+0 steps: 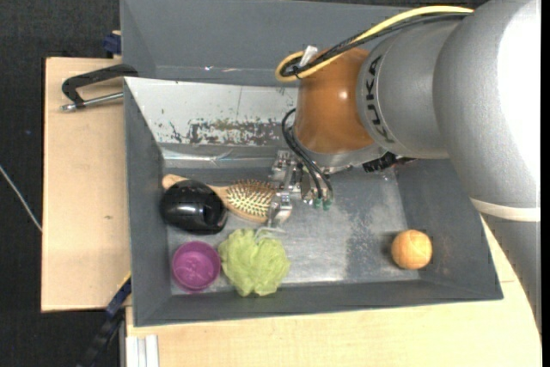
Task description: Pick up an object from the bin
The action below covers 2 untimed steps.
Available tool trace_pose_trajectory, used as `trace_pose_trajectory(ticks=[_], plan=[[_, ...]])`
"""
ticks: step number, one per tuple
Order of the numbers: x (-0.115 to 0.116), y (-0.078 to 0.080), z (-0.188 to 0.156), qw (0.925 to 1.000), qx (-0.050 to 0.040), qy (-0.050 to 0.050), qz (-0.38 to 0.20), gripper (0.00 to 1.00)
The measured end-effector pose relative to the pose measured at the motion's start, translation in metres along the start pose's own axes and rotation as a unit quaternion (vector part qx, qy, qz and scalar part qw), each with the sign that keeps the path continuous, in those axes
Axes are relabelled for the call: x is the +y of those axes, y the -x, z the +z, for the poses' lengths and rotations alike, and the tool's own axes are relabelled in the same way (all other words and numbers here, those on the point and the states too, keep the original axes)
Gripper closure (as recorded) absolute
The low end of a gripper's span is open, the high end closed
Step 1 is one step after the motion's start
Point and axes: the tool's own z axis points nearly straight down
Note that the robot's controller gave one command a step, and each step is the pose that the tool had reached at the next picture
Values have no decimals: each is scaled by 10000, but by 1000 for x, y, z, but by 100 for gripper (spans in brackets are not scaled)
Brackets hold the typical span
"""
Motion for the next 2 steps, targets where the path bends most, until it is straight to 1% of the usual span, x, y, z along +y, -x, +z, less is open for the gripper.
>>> trace_pose_trajectory(ticks=[2], plan=[[-1, 0, -6, 10000, 0, 9, 8, 100]])
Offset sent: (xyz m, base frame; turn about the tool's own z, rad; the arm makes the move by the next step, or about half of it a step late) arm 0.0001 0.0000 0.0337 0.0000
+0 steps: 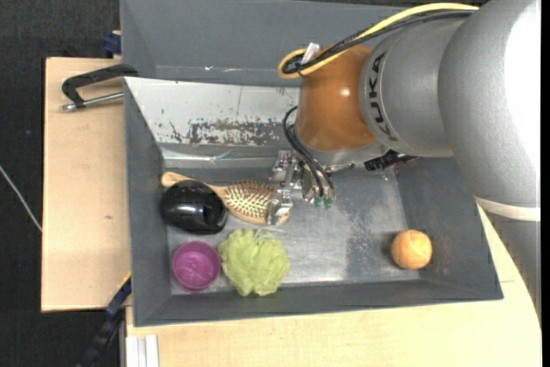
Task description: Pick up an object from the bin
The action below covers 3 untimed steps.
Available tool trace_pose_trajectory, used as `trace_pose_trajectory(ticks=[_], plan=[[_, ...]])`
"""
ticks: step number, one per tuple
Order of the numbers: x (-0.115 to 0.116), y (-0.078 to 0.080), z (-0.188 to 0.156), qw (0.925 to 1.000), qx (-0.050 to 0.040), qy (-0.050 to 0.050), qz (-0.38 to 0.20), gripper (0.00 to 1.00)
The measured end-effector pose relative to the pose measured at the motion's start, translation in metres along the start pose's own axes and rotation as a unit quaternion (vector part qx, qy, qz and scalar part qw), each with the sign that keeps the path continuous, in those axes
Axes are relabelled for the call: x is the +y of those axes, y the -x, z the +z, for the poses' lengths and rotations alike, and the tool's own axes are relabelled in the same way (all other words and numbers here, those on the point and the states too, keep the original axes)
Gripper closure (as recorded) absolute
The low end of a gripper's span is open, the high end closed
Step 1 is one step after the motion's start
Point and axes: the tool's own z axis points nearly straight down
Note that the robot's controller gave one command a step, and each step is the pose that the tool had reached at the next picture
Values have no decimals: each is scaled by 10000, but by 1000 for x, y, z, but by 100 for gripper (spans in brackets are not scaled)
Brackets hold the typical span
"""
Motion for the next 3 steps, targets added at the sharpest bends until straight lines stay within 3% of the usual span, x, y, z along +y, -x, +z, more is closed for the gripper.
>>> trace_pose_trajectory(ticks=[2, 3], plan=[[0, -1, -29, 10000, 26, 13, 2, 100], [1, 0, -51, 10000, -7, 23, 6, 100]])
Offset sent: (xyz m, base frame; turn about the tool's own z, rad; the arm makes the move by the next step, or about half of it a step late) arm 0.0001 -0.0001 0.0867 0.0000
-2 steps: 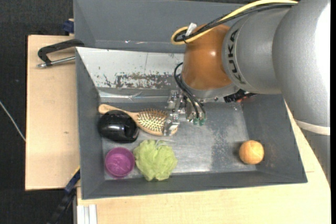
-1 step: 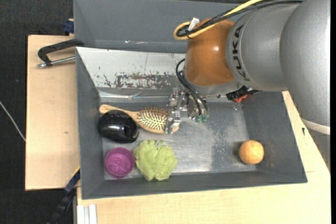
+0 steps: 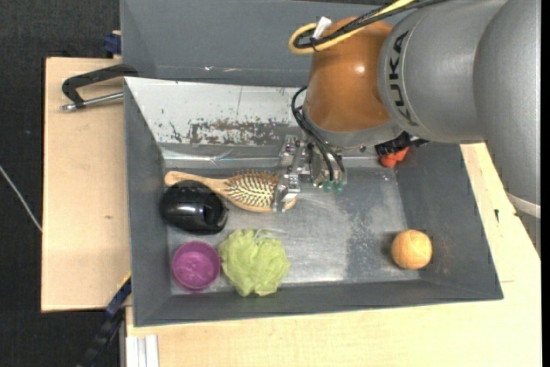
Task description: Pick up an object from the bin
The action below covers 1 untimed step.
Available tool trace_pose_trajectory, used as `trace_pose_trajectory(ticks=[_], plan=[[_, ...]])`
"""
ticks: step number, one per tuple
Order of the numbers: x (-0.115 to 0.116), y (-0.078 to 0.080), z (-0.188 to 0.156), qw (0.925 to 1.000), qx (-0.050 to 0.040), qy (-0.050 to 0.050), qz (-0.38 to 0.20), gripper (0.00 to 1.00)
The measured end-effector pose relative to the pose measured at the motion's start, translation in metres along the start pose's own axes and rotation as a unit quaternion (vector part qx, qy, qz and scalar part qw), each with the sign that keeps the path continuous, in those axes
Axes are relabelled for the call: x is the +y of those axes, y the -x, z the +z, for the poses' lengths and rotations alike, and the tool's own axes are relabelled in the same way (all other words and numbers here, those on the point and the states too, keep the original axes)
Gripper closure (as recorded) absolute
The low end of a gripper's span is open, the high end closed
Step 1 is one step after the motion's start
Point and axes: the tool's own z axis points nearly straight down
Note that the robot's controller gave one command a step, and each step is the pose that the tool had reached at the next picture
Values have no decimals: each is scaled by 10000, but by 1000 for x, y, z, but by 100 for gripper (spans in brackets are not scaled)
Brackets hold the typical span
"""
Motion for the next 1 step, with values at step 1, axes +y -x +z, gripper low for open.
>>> trace_pose_trajectory(ticks=[1], plan=[[0, 2, -14, 10000, -35, 10, -2, 100]])
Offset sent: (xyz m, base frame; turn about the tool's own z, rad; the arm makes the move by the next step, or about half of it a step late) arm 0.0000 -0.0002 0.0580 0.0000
